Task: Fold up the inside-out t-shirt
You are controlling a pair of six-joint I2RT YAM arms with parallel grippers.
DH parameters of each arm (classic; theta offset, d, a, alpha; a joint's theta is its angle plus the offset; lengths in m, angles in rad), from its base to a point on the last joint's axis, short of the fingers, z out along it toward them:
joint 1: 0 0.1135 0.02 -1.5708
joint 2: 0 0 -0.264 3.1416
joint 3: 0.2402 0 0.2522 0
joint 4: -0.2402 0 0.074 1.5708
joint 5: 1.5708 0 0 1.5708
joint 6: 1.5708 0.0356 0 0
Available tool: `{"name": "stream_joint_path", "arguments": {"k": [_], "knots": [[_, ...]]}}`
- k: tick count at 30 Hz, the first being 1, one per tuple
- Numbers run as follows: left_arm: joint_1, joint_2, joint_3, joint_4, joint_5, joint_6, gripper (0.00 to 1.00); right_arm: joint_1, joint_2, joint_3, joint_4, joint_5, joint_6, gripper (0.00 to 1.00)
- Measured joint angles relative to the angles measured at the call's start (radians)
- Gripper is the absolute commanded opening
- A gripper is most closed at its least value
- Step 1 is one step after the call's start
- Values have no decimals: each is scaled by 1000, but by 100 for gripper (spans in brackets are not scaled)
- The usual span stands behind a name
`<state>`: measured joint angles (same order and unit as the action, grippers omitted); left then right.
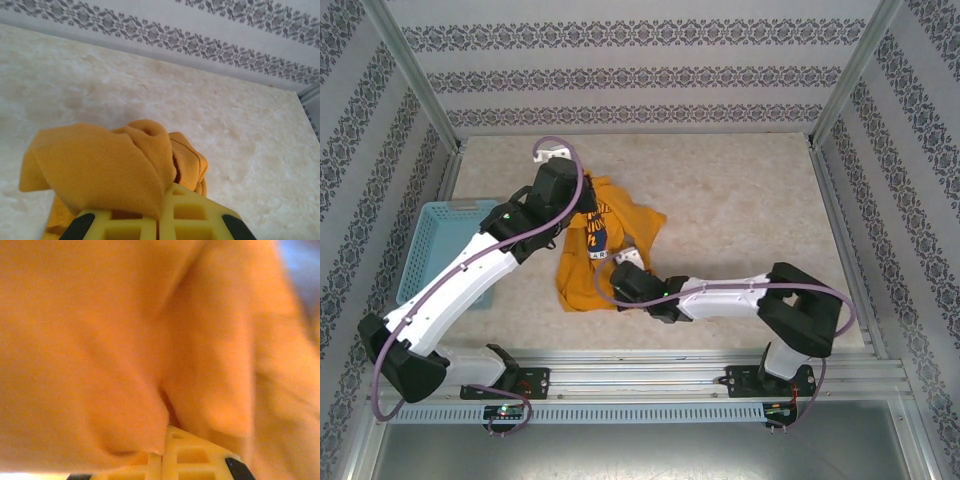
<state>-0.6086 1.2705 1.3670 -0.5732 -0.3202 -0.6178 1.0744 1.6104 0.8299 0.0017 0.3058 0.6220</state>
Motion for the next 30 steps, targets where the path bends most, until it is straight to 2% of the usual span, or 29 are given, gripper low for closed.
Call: {"name": "stream_joint_path", "arguments": {"k": [6,9,11,13,16,20,21,22,23,24,27,30], "knots": [[21,-120,-29,4,-37,-24,0,-170,-421,-116,-130,108,0,0],[21,-187,-131,56,-16,-60,0,-287,-615,-117,-205,97,-43,0],[22,-209,-206,97,7,-96,4,-375,-694,-90,-283,74,-73,0],[22,-206,-280,144,47,-142,9,-481,-728,-35,-365,39,-108,0],[22,-160,-368,212,129,-213,20,-608,-702,54,-447,-35,-152,0],[22,-50,-434,245,224,-271,48,-685,-585,95,-459,-130,-182,0],[22,-22,-440,244,245,-270,55,-692,-544,96,-459,-149,-184,9],[22,7,-442,239,266,-270,61,-695,-490,97,-460,-168,-185,27],[22,25,-442,232,277,-264,66,-699,-437,99,-465,-186,-186,40],[22,43,-442,221,290,-254,69,-700,-378,106,-478,-202,-188,48],[20,56,-445,182,303,-203,74,-704,-244,135,-524,-235,-204,59],[-8,22,-473,162,280,-141,77,-694,-236,130,-549,-249,-202,66]]}}
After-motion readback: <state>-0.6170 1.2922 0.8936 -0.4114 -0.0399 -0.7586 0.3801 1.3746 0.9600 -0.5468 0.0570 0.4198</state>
